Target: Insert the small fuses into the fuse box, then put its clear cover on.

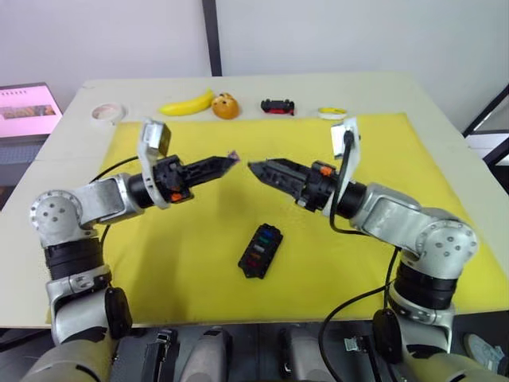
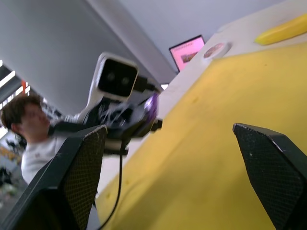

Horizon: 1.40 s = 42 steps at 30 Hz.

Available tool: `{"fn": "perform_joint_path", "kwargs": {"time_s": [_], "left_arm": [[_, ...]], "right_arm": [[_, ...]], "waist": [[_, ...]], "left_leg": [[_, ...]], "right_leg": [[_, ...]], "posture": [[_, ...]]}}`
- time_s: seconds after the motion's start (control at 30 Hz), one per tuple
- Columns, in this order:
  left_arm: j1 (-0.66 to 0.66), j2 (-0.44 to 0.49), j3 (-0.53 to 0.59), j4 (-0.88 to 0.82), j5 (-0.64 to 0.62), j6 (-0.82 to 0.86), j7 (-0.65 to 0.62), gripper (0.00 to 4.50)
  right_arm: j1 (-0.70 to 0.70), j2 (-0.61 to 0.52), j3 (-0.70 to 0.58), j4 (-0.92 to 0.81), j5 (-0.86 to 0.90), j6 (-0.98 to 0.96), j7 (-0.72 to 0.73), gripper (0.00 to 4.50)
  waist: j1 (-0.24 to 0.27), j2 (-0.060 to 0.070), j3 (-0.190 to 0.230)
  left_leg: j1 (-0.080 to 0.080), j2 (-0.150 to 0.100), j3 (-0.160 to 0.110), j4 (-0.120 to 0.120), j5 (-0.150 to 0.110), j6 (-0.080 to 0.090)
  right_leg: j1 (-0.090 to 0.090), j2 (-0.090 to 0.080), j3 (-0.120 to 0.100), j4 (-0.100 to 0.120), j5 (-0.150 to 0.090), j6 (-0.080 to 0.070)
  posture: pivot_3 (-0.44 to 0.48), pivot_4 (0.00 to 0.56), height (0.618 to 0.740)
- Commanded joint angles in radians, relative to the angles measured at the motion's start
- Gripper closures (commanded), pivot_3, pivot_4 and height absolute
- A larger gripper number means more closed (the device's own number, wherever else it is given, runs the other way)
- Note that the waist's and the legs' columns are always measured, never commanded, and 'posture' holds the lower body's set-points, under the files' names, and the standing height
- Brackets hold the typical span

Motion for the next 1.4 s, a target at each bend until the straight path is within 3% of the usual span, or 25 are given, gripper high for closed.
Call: {"fn": "perform_joint_path", "kwargs": {"time_s": [0.03, 0.13, 0.17, 0.2, 0.27, 1.13, 1.23, 1.33, 1.4], "left_arm": [[-0.013, 0.038, -0.043, -0.036, -0.074, -0.046, -0.008, 4.47], [-0.012, 0.051, -0.08, -0.035, -0.088, -0.077, -0.009, 4.47], [-0.012, 0.055, -0.089, -0.034, -0.09, -0.087, -0.012, 4.5], [-0.011, 0.058, -0.096, -0.033, -0.091, -0.094, -0.016, 4.5], [-0.009, 0.063, -0.111, -0.032, -0.093, -0.11, -0.022, 4.5], [0.018, 0.089, -0.177, -0.048, -0.112, -0.199, -0.054, 4.5], [0.019, 0.091, -0.181, -0.048, -0.111, -0.202, -0.057, 4.5], [0.015, 0.092, -0.185, -0.043, -0.106, -0.205, -0.059, 4.5], [0.015, 0.093, -0.188, -0.043, -0.106, -0.207, -0.059, 4.5]], "right_arm": [[0.0, -0.01, 0.036, -0.022, 0.107, -0.083, -0.09, 0.0], [0.01, -0.035, 0.071, -0.037, 0.147, -0.126, -0.125, 0.0], [0.014, -0.048, 0.082, -0.044, 0.158, -0.136, -0.129, 0.59], [0.017, -0.058, 0.092, -0.049, 0.169, -0.146, -0.134, 0.83], [0.022, -0.08, 0.112, -0.055, 0.187, -0.167, -0.139, 1.72], [0.005, -0.21, 0.227, -0.059, 0.23, -0.307, -0.124, 1.72], [0.004, -0.213, 0.232, -0.058, 0.234, -0.316, -0.122, 2.52], [-0.002, -0.217, 0.237, -0.054, 0.235, -0.321, -0.117, 3.98], [-0.005, -0.218, 0.238, -0.053, 0.239, -0.326, -0.117, 3.98]], "waist": [[-0.001, 0.0, 0.0], [-0.001, 0.0, 0.0], [-0.001, 0.0, 0.0], [-0.001, 0.0, 0.0], [-0.001, 0.0, 0.0], [-0.001, 0.0, 0.0], [-0.001, 0.0, 0.0], [-0.001, 0.0, 0.0], [-0.001, 0.0, 0.0]], "left_leg": [[0.0, 0.0, 0.0, 0.0, 0.0, 0.0], [0.0, 0.0, 0.0, 0.0, -0.001, 0.001], [0.0, 0.0, 0.001, 0.0, -0.001, 0.002], [0.0, 0.0, 0.001, 0.0, -0.001, 0.002], [0.0, 0.0, 0.001, 0.0, -0.001, 0.003], [0.0, 0.0, 0.001, 0.0, -0.002, 0.004], [0.0, 0.0, 0.001, 0.0, -0.002, 0.004], [0.0, 0.0, 0.001, 0.0, -0.002, 0.004], [0.0, 0.0, 0.001, 0.0, -0.002, 0.004]], "right_leg": [[0.0, 0.0, 0.0, 0.0, 0.0, 0.0], [0.0, 0.001, 0.0, 0.0, 0.0, 0.0], [0.0, 0.001, 0.0, 0.0, 0.0, 0.0], [0.0, 0.002, 0.0, 0.0, 0.0, 0.0], [0.0, 0.002, -0.001, 0.0, 0.0, 0.0], [0.0, 0.003, -0.001, 0.0, 0.0, 0.0], [0.0, 0.003, -0.001, 0.0, 0.0, 0.0], [0.0, 0.003, -0.001, 0.0, 0.0, 0.0], [0.0, 0.003, -0.001, 0.0, 0.0, 0.0]], "posture": [[0.0, 0.15, 0.74], [0.0, 0.15, 0.74], [0.0, 0.15, 0.74], [0.0, 0.15, 0.74], [0.0, 0.15, 0.74], [0.0, 0.15, 0.74], [0.0, 0.15, 0.74], [0.0, 0.15, 0.74], [0.0, 0.15, 0.74]]}}
